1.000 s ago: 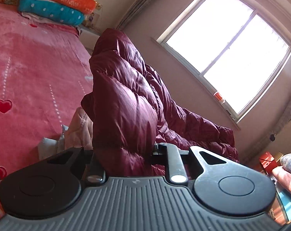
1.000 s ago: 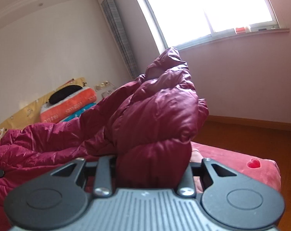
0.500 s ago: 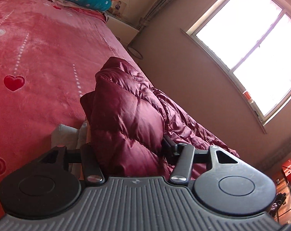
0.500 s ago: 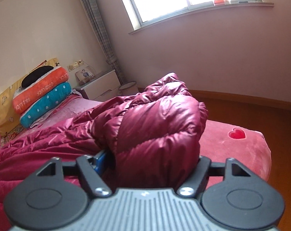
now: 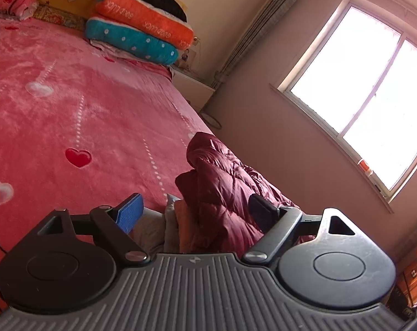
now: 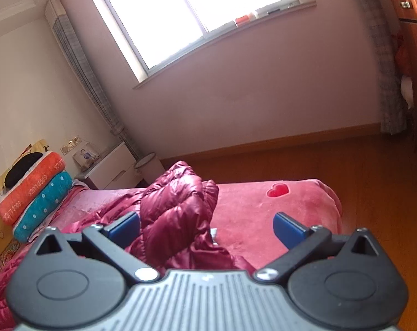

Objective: Fold large clothes

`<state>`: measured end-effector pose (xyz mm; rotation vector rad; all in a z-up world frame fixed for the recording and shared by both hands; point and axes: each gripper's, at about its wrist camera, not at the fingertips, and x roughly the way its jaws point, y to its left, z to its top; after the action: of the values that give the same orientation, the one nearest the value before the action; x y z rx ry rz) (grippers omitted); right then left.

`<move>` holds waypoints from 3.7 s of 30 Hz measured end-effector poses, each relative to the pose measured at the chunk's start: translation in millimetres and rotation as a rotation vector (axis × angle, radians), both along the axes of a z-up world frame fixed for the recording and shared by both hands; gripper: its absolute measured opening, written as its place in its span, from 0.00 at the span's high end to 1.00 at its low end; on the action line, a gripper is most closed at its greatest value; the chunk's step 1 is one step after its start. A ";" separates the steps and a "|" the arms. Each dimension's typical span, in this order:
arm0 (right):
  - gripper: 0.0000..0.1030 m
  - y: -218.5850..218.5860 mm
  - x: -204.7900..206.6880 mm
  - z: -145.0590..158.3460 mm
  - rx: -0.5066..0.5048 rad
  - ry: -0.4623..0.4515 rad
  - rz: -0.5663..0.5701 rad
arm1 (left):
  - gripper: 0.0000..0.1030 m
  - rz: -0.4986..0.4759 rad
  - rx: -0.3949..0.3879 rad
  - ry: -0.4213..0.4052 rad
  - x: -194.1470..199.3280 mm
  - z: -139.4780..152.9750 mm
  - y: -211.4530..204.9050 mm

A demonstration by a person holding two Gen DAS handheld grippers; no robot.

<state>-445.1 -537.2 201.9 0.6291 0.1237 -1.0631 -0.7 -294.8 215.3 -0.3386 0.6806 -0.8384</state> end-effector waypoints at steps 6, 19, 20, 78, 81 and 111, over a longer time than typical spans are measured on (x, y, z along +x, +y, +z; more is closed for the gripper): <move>0.01 77.0 0.6 3.5 -0.103 0.052 0.047 | 0.00 0.024 0.095 -0.142 -68.0 9.0 55.3; 0.01 230.6 4.6 -4.9 -0.183 0.234 0.268 | 0.00 0.025 0.267 -0.301 -178.7 -1.0 123.2; 0.01 239.4 4.9 -3.2 -0.191 0.246 0.278 | 0.00 0.021 0.274 -0.300 -183.2 -1.5 126.0; 0.01 302.6 -15.9 23.9 -0.174 0.300 0.230 | 0.00 0.008 0.262 -0.346 -236.2 14.4 149.6; 0.01 301.4 -16.0 22.9 -0.170 0.300 0.231 | 0.00 0.010 0.263 -0.350 -237.3 15.5 152.4; 0.01 288.1 -28.8 15.3 -0.154 0.250 0.215 | 0.00 -0.071 0.283 -0.358 -244.1 12.6 149.4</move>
<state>-473.9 -249.1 217.2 0.3331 0.3169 -0.9287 -244.8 -145.5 227.8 0.0914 0.4689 -0.8304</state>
